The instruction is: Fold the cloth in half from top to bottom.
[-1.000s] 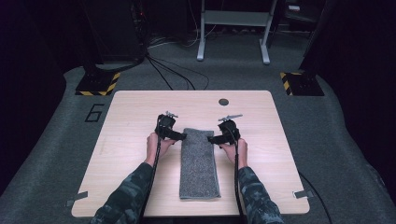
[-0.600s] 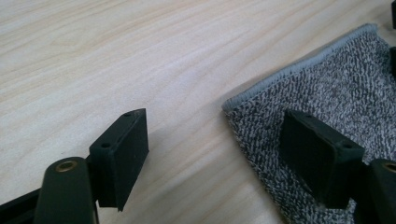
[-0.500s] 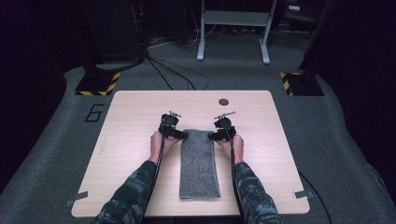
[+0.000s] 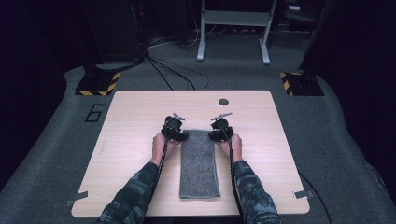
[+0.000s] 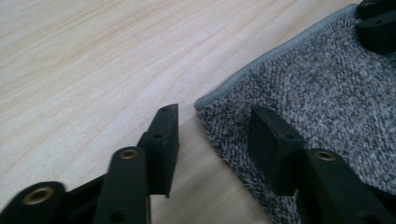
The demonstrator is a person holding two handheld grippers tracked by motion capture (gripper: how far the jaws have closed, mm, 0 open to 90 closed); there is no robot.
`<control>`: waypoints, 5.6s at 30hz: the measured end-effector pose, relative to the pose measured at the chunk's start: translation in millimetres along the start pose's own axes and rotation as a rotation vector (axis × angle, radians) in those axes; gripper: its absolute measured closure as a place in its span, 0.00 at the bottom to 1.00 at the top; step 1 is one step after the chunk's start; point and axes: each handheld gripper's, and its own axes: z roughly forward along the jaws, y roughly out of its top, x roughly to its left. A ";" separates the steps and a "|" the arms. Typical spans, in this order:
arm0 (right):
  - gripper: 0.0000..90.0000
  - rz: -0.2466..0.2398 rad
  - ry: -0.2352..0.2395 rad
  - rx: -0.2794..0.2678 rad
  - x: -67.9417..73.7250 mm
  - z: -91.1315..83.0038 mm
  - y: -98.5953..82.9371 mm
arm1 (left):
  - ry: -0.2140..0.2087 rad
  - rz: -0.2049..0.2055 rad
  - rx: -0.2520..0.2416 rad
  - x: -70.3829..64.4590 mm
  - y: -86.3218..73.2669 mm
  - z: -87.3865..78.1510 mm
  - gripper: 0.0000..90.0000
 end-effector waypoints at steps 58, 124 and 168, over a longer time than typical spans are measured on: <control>0.96 -0.098 -0.005 -0.315 18.2 -79.8 35.0 | -0.052 0.020 -0.279 8.3 24.1 -78.6 0.96; 0.95 -0.165 0.126 -0.303 38.8 -108.6 -75.3 | -0.147 0.121 -0.249 -56.7 -60.3 -97.7 0.93; 0.19 -0.082 0.075 -0.106 51.4 -88.0 -114.5 | -0.103 0.117 -0.028 -74.0 -96.3 -81.0 0.26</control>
